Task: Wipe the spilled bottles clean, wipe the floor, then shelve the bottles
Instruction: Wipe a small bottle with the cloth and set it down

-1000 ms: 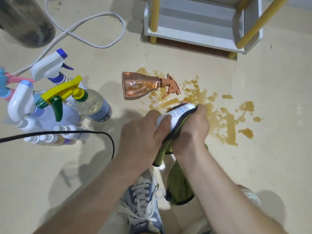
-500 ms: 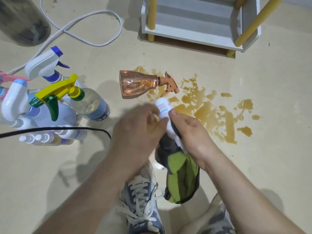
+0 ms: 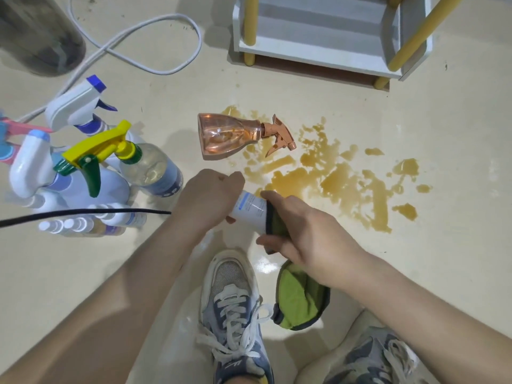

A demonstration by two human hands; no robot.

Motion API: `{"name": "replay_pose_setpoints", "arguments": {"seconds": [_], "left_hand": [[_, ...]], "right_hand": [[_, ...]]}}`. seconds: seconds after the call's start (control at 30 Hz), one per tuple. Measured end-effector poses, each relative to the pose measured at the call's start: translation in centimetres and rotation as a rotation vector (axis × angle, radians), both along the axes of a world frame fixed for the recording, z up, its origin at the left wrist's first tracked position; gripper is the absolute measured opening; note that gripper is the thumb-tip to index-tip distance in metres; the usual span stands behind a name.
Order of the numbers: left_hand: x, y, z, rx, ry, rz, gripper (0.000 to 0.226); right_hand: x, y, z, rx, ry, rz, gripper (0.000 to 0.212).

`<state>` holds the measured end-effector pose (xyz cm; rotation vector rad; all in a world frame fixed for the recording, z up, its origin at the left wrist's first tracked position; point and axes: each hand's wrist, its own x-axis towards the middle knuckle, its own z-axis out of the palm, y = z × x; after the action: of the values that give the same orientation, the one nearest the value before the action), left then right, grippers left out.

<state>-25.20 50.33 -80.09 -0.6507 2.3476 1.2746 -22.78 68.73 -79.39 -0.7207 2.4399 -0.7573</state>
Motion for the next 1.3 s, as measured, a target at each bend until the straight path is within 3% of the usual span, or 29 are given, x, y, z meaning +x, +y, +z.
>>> {"name": "replay_pose_setpoints", "arguments": {"seconds": [0.07,0.1,0.2,0.27,0.3,0.4,0.5,0.6,0.7,0.8,0.97,1.03,1.17,1.3], "left_hand": [[0.6,0.5,0.8,-0.102,0.270,-0.031,0.053],[0.8,0.6,0.9,-0.098,0.383,-0.026,0.053],[1.7,1.3,2.1,-0.060,0.628,-0.067,0.050],[1.8,1.9,3.4,-0.159,0.699,-0.117,0.042],[1.5,2.1,4.0,-0.194,0.664,-0.086,0.039],[1.0,2.6,6.4,-0.113,0.309,0.069,0.048],[3.4,2.9,10.3,0.042,0.170,-0.119,0.048],[7.1,4.1,14.5,0.231,0.157,-0.283,0.054],[9.0,4.3,16.6,0.246,0.269,-0.227,0.055],[9.6,4.7,18.0,0.037,0.419,-0.233,0.056],[9.4,3.7,19.3,-0.319,0.510,-0.295,0.041],[9.2,3.0,18.0,-0.411,0.548,-0.346,0.042],[9.9,2.3,14.7,-0.501,0.596,-0.421,0.067],[7.2,1.6,12.0,-0.505,0.378,-0.381,0.051]], "right_hand": [[-1.0,0.4,0.7,-0.249,-0.365,-0.159,0.042],[-1.7,0.6,1.1,-0.315,-0.503,-0.250,0.043],[-2.4,1.4,1.3,-0.361,-0.734,-0.538,0.091],[-2.2,1.2,2.1,-0.452,-0.638,-0.730,0.084],[-2.0,0.7,2.7,-0.458,-0.483,-0.787,0.074],[-0.9,-0.2,5.6,-0.368,0.050,-0.851,0.056],[-0.6,-0.1,9.1,-0.416,0.294,-1.011,0.051],[-0.9,-0.8,12.8,-0.711,0.241,-1.299,0.055],[1.0,-2.5,15.9,-0.837,0.071,-1.269,0.055],[5.0,-4.2,17.5,-0.863,0.029,-1.050,0.039],[11.4,-6.4,17.1,-0.836,0.016,-0.765,0.055],[9.7,-7.0,16.3,-0.881,-0.076,-0.909,0.050],[3.1,-7.3,14.5,-1.034,-0.260,-1.280,0.044],[4.9,-9.7,11.5,-0.964,-0.398,-1.179,0.034]]}}
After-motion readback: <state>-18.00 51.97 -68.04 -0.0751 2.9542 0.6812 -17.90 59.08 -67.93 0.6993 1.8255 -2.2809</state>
